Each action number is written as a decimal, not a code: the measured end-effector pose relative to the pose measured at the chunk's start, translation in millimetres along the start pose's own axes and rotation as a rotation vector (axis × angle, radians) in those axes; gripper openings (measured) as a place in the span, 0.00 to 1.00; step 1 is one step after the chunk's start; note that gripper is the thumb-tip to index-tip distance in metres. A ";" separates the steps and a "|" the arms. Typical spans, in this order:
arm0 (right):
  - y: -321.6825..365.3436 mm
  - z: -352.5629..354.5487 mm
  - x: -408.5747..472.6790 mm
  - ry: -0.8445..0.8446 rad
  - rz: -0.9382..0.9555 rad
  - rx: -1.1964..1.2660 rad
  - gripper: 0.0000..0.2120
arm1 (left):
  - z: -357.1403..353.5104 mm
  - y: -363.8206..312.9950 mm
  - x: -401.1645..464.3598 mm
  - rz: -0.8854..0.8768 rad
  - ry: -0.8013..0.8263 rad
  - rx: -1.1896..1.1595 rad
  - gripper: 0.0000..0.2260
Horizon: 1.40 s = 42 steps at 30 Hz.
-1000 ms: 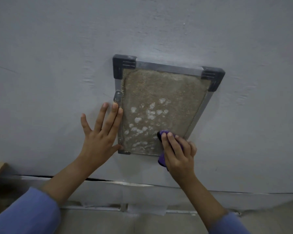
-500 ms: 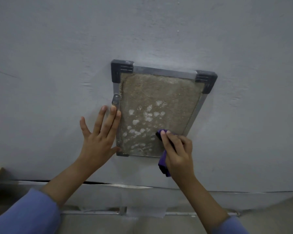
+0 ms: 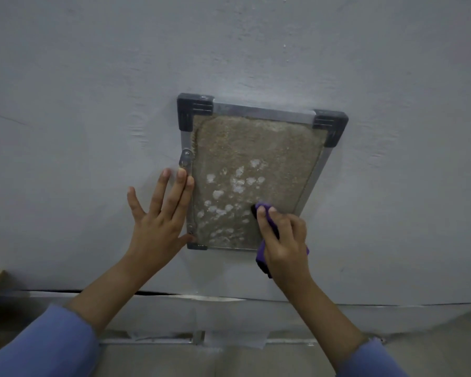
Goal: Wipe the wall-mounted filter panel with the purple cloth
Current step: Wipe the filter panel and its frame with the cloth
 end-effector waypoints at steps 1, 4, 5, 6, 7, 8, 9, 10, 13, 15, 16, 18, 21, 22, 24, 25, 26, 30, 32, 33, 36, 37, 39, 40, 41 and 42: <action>2.5 -4.4 -5.9 0.023 0.024 -0.018 0.18 | -0.4 0.2 0.1 0.001 -0.001 0.005 0.64; 9.3 -15.4 -29.0 0.103 0.034 -0.042 0.21 | 1.0 0.0 0.3 0.000 -0.012 0.014 0.63; 11.3 -17.3 -34.6 0.133 0.023 -0.031 0.21 | 1.7 -0.1 0.2 -0.003 -0.016 0.013 0.63; 12.9 -17.8 -38.1 0.162 0.010 -0.010 0.21 | 2.6 -0.1 0.1 -0.006 -0.019 0.009 0.64; 13.8 -17.0 -40.0 0.181 0.000 0.013 0.21 | 3.4 -0.1 -0.1 -0.009 -0.022 0.006 0.64; 12.8 -14.0 -39.5 0.180 -0.003 0.034 0.20 | 3.6 -0.2 -0.3 -0.011 -0.026 0.004 0.64; 10.0 -8.9 -35.8 0.156 0.002 0.055 0.18 | 3.5 -0.3 -0.3 -0.011 -0.029 0.003 0.64; 6.0 -2.5 -29.1 0.111 0.009 0.075 0.16 | 3.3 -0.4 -0.5 -0.010 -0.030 -0.001 0.64; -8.8 7.7 -4.5 -0.006 0.005 0.099 0.13 | 2.0 -0.8 0.3 -0.008 -0.018 -0.001 0.64; -10.2 2.4 -4.5 0.004 0.019 0.051 0.13 | 2.4 -1.2 0.8 -0.009 -0.021 0.016 0.64; -8.2 -2.3 -11.2 0.032 0.032 0.034 0.17 | 2.4 -1.0 1.2 -0.009 -0.024 0.022 0.64; -2.7 -13.0 -31.5 0.134 0.061 0.043 0.22 | 3.1 -0.9 1.8 -0.006 -0.027 0.026 0.64; 4.5 -19.6 -53.1 0.248 0.074 0.064 0.24 | 4.4 -1.2 1.1 -0.007 -0.021 0.016 0.64; 5.9 -18.0 -53.2 0.241 0.067 0.070 0.22 | 4.7 -1.1 0.6 -0.007 -0.021 0.017 0.64; 4.0 -9.1 -42.0 0.155 0.039 0.082 0.16 | 4.6 -1.0 0.0 -0.004 -0.020 0.016 0.64; 1.6 -3.4 -32.2 0.098 0.026 0.085 0.14 | 4.3 -1.0 -0.2 -0.002 -0.020 0.014 0.64; -1.7 1.6 -21.8 0.041 0.016 0.081 0.13 | 4.0 -0.8 -0.1 0.001 -0.020 0.013 0.64; -3.4 -6.1 -12.3 0.003 0.038 0.031 0.16 | 2.8 -1.3 0.5 0.010 -0.016 0.022 0.63; 6.2 -19.1 -32.7 0.080 0.100 0.016 0.15 | 2.2 -1.0 0.7 0.019 -0.005 0.038 0.64; 9.2 -25.4 -44.6 0.136 0.123 0.013 0.16 | 2.4 -1.2 0.6 0.021 -0.002 0.048 0.64; 11.7 -38.6 -69.4 0.297 0.106 0.048 0.25 | 4.4 -2.0 -0.1 0.023 -0.001 0.058 0.64; 11.2 -38.4 -71.0 0.315 0.089 0.069 0.23 | 5.6 -2.0 0.0 0.026 0.000 0.055 0.64; 10.8 -31.9 -67.0 0.314 0.046 0.127 0.19 | 8.3 -3.5 -0.2 0.034 0.011 0.041 0.63; 11.1 -25.6 -61.5 0.287 0.027 0.171 0.18 | 10.4 -4.7 -0.5 0.039 0.020 0.037 0.62; 11.0 -17.9 -54.8 0.248 -0.002 0.238 0.18 | 11.6 -5.7 -1.3 0.047 0.032 0.036 0.61; 9.9 -9.3 -47.1 0.202 -0.052 0.329 0.19 | 13.4 -6.2 -2.3 0.057 0.044 0.035 0.60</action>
Point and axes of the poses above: each hand's wrist, its own x-axis towards the middle knuckle, its own z-axis out of the back of the hand, y = z × x, the point moved 7 cm from there along x, towards the middle knuckle, and after that the axes turned 3 degrees about -x, right-handed, at the moved point
